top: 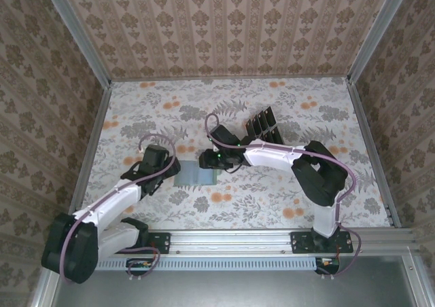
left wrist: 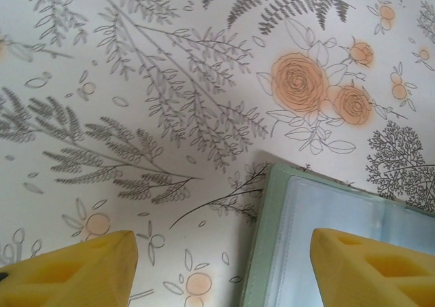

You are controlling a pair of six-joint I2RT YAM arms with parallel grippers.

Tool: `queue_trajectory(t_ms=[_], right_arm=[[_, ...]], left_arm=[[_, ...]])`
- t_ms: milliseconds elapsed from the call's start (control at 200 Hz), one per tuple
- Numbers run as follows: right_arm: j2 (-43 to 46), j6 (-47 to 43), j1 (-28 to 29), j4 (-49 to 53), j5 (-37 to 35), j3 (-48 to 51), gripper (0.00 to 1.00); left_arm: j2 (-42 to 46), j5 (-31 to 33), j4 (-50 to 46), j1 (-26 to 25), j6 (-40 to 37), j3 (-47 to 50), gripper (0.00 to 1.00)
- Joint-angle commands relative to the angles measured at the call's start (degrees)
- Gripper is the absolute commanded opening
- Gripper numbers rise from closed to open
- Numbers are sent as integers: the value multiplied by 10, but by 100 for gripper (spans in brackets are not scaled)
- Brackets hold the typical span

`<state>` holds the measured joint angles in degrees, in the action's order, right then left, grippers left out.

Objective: Put the credit cards into the card holder

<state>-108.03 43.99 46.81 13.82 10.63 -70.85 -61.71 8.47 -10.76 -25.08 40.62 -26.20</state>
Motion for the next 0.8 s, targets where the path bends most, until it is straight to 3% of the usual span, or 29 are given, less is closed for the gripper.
queue_trajectory(t_ms=[0, 790], right_arm=[[34, -18, 7, 17, -29, 23, 48], [-11, 1, 57, -36, -4, 15, 46]], left_arm=[[-23, -20, 10, -6, -35, -26, 71], [-131, 24, 5, -66, -19, -51, 71]])
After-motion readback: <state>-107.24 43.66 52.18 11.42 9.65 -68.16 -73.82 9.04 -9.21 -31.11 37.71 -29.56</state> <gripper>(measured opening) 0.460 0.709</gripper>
